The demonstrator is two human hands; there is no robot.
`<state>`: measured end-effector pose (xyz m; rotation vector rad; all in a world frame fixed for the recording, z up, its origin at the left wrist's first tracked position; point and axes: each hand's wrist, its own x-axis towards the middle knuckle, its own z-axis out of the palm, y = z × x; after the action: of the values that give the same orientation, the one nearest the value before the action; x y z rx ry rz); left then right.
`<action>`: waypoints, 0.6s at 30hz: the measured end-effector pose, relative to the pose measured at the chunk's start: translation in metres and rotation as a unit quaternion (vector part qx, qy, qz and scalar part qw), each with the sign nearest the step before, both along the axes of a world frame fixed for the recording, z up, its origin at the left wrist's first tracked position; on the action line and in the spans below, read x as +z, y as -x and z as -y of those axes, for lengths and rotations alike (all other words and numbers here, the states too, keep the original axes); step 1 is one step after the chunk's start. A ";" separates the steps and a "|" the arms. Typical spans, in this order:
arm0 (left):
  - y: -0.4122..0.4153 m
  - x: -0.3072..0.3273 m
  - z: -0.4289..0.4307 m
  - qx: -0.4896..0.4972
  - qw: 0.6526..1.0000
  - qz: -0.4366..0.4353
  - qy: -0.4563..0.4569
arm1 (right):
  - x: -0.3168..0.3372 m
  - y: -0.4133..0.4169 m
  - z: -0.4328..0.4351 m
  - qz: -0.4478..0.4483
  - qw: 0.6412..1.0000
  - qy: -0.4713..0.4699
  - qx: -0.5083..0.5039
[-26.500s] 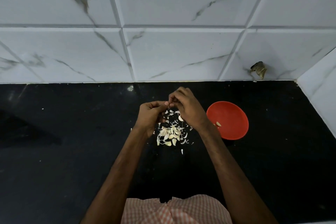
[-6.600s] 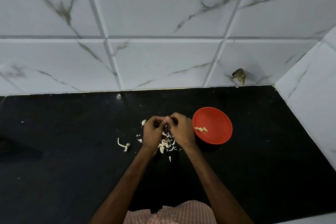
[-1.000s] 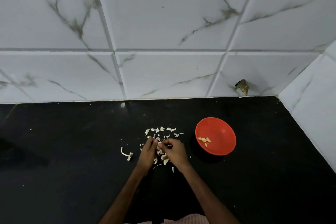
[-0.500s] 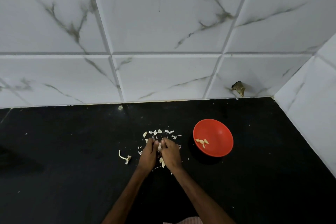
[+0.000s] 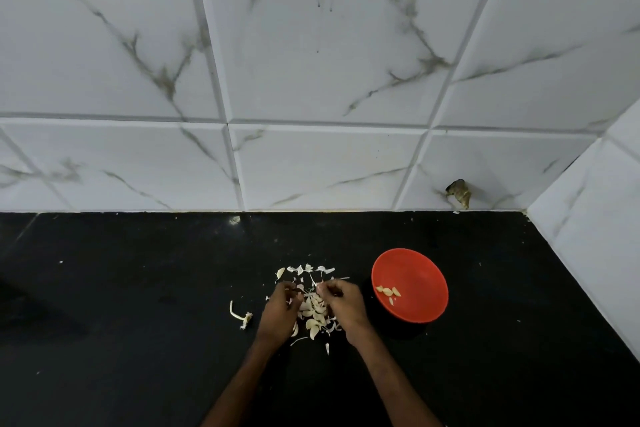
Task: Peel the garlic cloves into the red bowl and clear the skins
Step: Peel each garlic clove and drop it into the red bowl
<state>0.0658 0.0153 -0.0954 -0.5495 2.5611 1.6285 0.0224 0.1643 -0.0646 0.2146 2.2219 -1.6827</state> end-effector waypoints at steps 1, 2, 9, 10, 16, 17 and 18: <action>-0.001 0.003 0.000 0.004 0.999 -0.010 0.040 | 0.002 0.000 -0.002 -0.018 1.000 0.005 0.003; -0.001 0.009 0.000 0.011 0.997 -0.021 0.073 | 0.005 0.001 -0.003 -0.039 0.999 0.004 0.007; 0.037 0.084 0.010 -0.087 0.996 -0.033 0.019 | 0.058 0.028 0.007 -0.213 0.974 -0.055 0.064; 0.046 0.097 0.012 -0.105 0.994 -0.034 0.014 | 0.067 0.034 0.010 -0.237 0.967 -0.060 0.068; 0.073 0.140 0.015 -0.072 0.994 -0.078 0.039 | 0.104 0.049 0.030 -0.332 0.942 -0.016 0.040; 0.070 0.140 0.011 -0.051 0.994 -0.090 0.046 | 0.106 0.048 0.033 -0.330 0.943 -0.006 0.030; 0.065 0.138 0.005 -0.031 0.993 -0.101 0.053 | 0.107 0.046 0.036 -0.328 0.944 -0.003 0.025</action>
<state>0.0010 0.0098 0.0422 -0.3235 2.7900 1.6127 -0.0235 0.1287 0.0424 -0.4708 2.6479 -1.9141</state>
